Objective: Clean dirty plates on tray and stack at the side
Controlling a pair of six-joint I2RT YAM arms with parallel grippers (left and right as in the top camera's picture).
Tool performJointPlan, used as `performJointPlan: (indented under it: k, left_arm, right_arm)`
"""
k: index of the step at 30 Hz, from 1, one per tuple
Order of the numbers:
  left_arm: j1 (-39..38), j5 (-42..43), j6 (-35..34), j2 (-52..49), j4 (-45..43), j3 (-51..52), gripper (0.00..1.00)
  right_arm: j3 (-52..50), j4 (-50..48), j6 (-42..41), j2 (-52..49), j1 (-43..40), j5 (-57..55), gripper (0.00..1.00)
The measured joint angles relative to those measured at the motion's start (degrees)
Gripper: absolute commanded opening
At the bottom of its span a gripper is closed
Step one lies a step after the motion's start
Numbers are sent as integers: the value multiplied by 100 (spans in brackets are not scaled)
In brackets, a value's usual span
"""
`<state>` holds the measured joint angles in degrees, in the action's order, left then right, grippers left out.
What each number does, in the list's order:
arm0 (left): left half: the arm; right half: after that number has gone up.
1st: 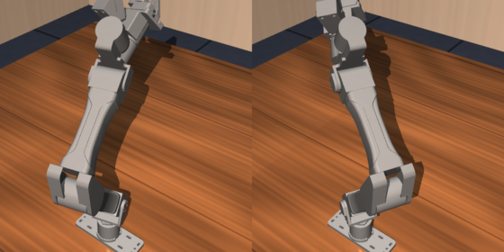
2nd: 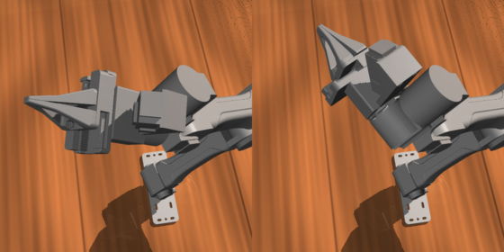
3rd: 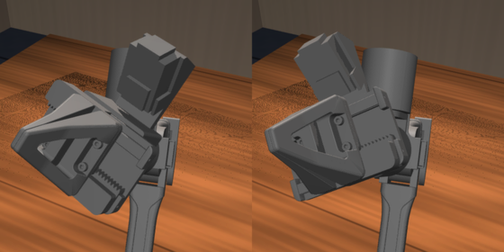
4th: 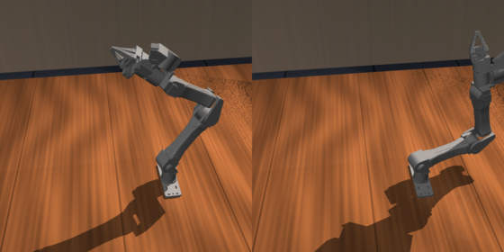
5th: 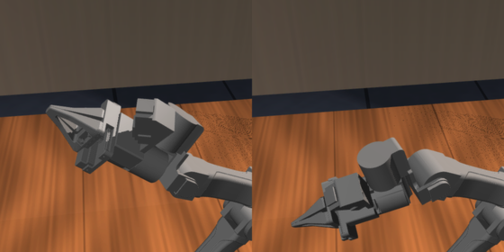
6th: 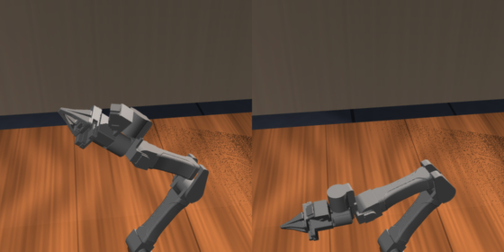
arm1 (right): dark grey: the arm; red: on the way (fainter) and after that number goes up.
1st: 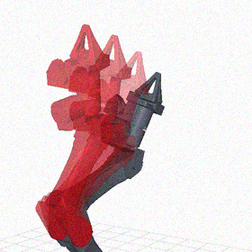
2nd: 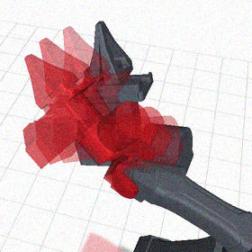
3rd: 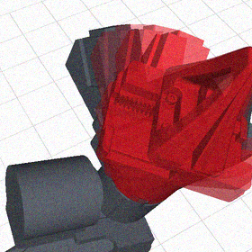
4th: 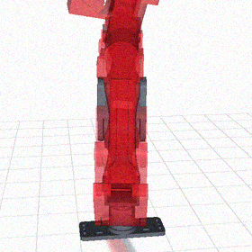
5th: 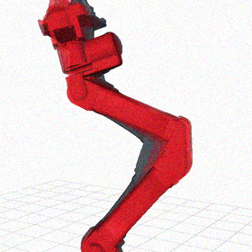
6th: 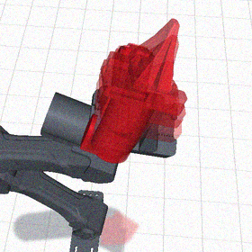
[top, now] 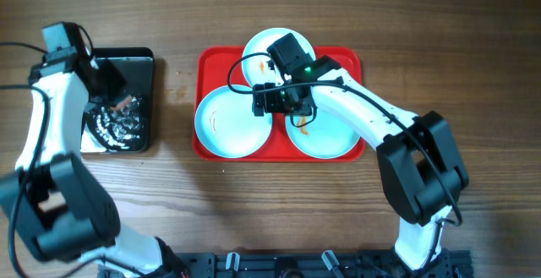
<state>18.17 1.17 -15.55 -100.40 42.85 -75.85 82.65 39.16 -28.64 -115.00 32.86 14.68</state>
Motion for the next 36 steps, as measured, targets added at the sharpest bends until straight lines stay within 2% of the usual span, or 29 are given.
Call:
performJointPlan:
  k: [1,5,8,11,12,14,18,20,21,23,32,36]
  left_arm:
    - [-2,26,0,138,-13,-28,4]
    - [2,66,0,-81,-271,85,4]
    - [31,87,0,-511,-212,313,4]
    - [33,291,2,-339,-212,323,4]
    - [33,407,0,-240,-208,323,4]
    - [33,964,0,149,-74,323,4]
    - [-101,1762,0,614,374,310,4]
    - [-376,1926,0,610,599,310,4]
    - [-520,1958,0,610,643,310,4]
    - [-890,1923,0,608,649,310,4]
    - [-1823,1668,-2,514,841,382,4]
    - [-2452,1672,-262,501,197,920,4]
  right_arm:
    - [0,-37,15,-20,0,-4,75]
    - [0,-131,17,-37,0,-138,50]
    - [0,-197,15,-284,0,-162,47]
    - [0,-256,15,-459,0,-149,47]
    - [0,-264,15,-459,0,-144,42]
    - [0,-264,15,-459,0,-144,26]
    - [0,-326,13,-459,0,-142,27]
    - [0,-348,13,-459,0,-142,27]
    - [0,-350,15,-459,0,-142,24]
    - [0,-372,15,-470,0,-140,6]
    - [0,-363,-28,-525,-35,136,4]
    - [11,-326,-31,-577,-142,479,4]
